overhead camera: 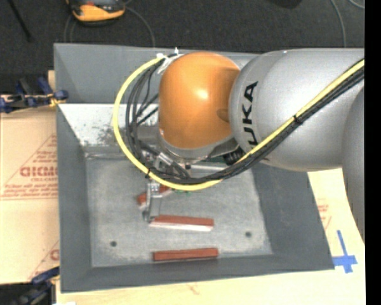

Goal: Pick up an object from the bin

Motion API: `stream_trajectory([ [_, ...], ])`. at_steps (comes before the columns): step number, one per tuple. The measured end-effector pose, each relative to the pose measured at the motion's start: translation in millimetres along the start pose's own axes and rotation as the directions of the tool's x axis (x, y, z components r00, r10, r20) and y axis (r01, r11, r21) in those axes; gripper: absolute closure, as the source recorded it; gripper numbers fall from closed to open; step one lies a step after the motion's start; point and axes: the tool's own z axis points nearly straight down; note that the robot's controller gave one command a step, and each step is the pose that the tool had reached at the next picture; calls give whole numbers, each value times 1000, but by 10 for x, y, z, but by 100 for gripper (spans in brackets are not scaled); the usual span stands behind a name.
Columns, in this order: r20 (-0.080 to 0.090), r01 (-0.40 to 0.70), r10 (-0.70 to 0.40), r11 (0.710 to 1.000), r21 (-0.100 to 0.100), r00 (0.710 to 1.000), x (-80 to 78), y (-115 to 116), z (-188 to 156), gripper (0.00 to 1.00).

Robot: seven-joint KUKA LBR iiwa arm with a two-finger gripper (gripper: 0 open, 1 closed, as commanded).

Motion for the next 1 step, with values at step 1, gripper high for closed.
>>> stream_trajectory([
  [1,0,-1,1,1000,0,1000,0,0,0,0],
])
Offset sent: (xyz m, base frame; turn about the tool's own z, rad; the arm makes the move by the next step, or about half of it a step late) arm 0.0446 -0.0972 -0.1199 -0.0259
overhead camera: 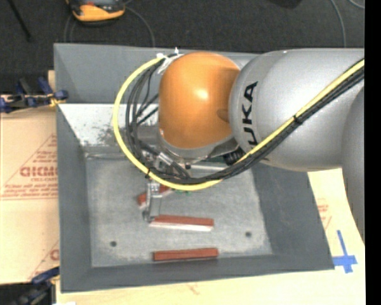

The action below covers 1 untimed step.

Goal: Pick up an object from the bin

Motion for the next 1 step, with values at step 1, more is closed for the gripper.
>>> stream_trajectory([
  [1,8,23,-23,1000,-1,1000,-215,-400,490,0],
])
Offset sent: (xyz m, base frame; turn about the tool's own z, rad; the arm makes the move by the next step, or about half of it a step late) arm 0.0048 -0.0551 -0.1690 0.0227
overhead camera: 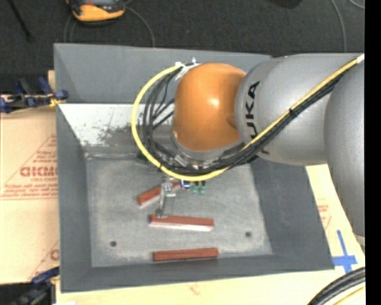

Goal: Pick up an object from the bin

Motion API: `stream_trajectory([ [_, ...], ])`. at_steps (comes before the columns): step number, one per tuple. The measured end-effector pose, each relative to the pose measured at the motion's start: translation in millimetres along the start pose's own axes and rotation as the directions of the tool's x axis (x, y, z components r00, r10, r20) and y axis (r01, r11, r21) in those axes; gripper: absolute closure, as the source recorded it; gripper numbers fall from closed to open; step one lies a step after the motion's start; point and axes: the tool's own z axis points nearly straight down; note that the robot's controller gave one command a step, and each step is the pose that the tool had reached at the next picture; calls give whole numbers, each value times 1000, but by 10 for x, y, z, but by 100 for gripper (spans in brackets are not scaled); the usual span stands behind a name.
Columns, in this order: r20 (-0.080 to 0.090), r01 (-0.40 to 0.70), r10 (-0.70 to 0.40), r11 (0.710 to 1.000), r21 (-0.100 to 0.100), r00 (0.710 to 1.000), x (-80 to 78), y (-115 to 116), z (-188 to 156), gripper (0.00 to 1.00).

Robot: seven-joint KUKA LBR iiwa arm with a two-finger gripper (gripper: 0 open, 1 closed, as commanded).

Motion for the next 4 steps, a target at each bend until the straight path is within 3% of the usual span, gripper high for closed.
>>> stream_trajectory([
  [1,-4,-26,26,1000,2,1000,60,-157,695,0],
  [2,0,129,-129,992,2,992,-663,-911,1165,100],
  [3,0,128,-128,992,2,992,-663,-912,1165,100],
  [4,-7,134,-134,991,2,991,-692,-1068,4,100],
])
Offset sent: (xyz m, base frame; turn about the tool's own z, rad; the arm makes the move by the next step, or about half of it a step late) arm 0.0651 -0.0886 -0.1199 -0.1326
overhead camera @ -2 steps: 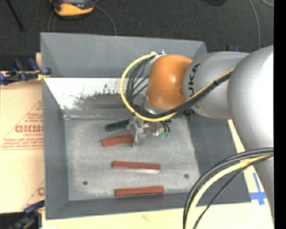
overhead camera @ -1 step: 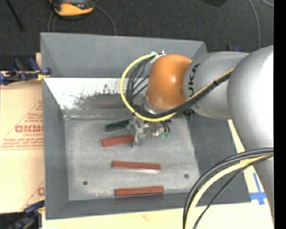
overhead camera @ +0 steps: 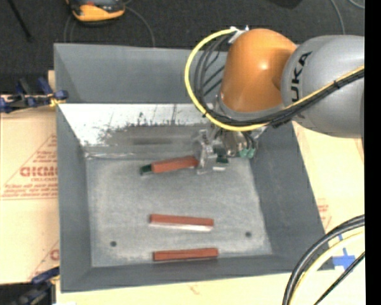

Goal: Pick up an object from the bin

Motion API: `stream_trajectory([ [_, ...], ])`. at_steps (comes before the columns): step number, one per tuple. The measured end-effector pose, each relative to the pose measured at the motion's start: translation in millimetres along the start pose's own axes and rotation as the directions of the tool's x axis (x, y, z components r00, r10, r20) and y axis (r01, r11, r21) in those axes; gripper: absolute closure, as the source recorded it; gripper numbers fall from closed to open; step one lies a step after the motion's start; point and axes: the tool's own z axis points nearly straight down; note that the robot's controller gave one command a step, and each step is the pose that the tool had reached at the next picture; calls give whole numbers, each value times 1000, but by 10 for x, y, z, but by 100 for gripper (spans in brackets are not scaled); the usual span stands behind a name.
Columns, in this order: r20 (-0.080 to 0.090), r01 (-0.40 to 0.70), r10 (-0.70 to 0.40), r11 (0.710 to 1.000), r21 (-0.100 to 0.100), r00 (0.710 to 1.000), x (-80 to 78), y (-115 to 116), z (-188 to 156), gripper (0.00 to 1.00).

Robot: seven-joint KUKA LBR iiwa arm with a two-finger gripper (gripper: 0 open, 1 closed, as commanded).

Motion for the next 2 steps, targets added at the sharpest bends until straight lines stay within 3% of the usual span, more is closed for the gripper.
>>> stream_trajectory([
  [1,0,-1,1,1000,-1,1000,1,2,1,100],
  [2,-6,88,-88,996,-1,996,61,-5,-250,100],
])
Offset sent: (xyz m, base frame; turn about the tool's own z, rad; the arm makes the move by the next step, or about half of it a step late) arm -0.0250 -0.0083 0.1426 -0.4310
